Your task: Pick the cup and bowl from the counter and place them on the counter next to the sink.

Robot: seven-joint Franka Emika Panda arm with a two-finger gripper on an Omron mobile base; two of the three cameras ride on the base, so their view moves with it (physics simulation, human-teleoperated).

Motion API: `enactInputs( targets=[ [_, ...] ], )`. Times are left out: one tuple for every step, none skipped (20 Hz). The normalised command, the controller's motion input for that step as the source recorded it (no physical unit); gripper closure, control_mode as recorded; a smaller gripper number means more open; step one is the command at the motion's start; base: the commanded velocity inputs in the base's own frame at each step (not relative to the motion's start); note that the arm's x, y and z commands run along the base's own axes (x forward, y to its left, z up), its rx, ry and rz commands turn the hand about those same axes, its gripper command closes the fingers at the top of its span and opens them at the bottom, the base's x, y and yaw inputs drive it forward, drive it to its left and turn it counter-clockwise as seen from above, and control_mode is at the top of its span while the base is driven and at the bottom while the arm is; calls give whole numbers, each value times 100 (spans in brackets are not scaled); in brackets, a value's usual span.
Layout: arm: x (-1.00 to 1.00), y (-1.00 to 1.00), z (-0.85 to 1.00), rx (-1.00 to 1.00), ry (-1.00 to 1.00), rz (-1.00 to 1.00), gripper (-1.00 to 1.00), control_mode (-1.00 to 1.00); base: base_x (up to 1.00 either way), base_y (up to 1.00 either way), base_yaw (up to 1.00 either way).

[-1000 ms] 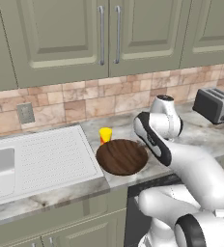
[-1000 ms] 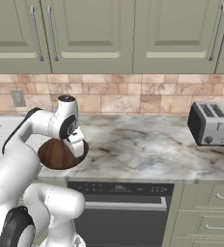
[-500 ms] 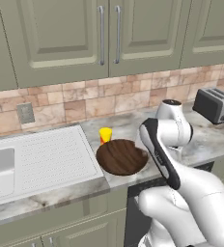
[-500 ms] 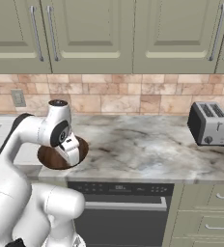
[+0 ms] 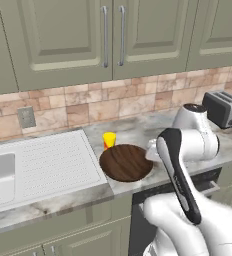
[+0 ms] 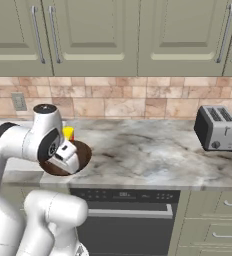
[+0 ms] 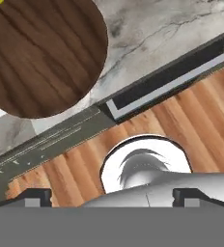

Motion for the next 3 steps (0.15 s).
enactInputs(
  targets=[
    [-24, 0, 76, -1, -15, 28, -100, -100, 0, 0, 0],
    [-21, 0, 76, 0, -16, 28, -100, -100, 0, 0, 0],
    [-25, 0, 73, 0, -17, 27, -100, -100, 0, 0, 0]
  ],
)
